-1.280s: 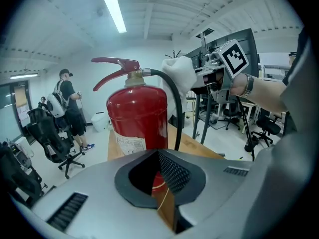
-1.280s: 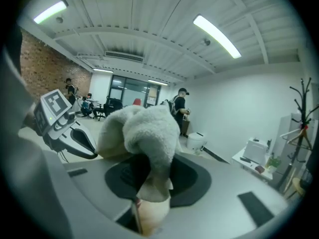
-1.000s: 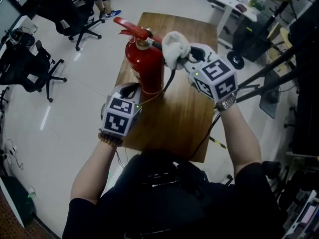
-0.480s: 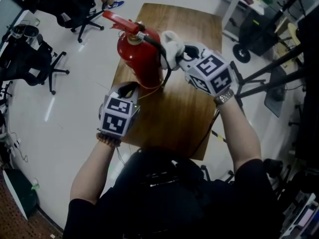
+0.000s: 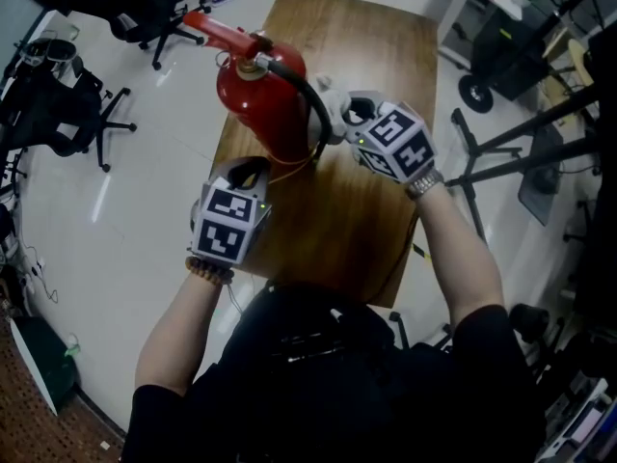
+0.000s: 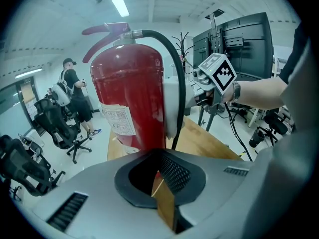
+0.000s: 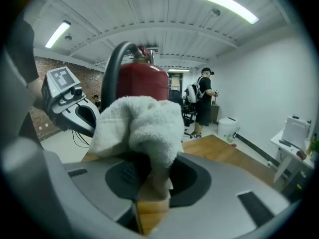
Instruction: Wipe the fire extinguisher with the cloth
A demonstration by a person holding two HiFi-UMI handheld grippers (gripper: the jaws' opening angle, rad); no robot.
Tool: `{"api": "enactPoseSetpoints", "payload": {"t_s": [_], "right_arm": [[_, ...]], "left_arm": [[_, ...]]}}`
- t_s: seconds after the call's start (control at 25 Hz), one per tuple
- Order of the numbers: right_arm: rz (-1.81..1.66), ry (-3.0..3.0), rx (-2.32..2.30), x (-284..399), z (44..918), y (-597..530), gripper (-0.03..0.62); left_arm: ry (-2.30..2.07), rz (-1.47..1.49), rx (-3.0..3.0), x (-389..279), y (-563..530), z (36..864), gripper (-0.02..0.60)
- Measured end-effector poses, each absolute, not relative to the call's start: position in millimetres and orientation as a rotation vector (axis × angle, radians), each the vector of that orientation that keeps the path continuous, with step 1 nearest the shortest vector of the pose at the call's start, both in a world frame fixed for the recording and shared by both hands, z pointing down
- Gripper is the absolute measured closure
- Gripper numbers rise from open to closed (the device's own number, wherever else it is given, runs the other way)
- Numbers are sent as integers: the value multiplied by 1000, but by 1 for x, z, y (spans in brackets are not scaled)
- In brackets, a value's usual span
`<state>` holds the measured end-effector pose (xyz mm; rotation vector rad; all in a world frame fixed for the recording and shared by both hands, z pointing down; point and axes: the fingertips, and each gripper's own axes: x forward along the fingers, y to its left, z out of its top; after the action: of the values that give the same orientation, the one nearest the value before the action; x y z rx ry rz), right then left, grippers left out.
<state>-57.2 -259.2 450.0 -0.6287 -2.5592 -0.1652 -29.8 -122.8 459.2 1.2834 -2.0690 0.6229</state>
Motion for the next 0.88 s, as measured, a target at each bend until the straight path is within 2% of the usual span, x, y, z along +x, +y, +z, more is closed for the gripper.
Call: {"api": "enactPoseSetpoints", "payload": {"t_s": [0.88], "right_arm": [[-66,-2343,-591,-66,580,-260,482]], "left_arm": [[-2046,618,1253,-33,-126,477,583]]}}
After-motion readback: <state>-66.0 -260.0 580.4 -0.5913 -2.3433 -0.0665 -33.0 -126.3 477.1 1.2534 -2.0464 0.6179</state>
